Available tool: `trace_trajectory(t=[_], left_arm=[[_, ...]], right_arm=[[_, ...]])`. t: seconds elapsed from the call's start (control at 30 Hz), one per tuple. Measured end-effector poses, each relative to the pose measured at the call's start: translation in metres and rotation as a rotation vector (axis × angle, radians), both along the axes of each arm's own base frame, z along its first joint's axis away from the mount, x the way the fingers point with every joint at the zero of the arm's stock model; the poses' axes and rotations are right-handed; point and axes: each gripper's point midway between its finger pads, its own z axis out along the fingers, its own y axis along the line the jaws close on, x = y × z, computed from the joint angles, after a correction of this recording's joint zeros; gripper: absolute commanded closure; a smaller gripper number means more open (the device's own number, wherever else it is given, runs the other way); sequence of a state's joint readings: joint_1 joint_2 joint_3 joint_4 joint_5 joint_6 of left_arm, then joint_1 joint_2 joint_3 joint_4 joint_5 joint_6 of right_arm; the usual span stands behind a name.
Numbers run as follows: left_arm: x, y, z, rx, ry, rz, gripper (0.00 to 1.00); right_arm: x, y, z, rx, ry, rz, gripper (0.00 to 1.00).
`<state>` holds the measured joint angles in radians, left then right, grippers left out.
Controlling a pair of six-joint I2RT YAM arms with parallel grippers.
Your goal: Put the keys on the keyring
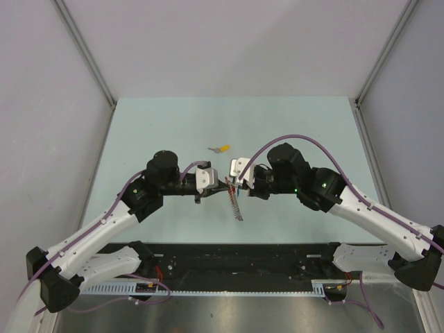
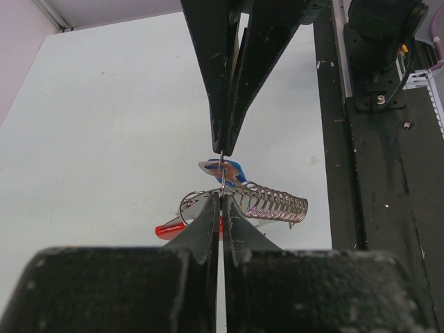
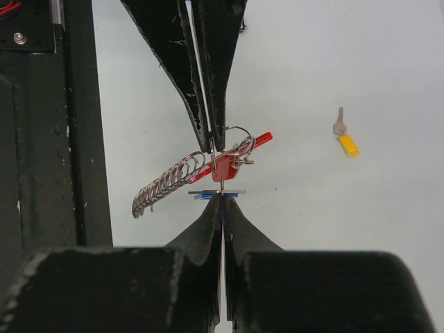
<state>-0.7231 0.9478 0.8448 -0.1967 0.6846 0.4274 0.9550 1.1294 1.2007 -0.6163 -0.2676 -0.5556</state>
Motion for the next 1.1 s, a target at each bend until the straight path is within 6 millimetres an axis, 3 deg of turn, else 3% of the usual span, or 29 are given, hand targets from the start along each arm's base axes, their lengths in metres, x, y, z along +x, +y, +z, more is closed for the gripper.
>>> trace_trajectory(t=[1.1], left_arm=[[0.0001,0.0001,-0.0002,0.001,0.0,0.001,1.0]], right_arm=[[-0.0025,0.0018,0.0,-0.007,-0.013,0.007,1.0]])
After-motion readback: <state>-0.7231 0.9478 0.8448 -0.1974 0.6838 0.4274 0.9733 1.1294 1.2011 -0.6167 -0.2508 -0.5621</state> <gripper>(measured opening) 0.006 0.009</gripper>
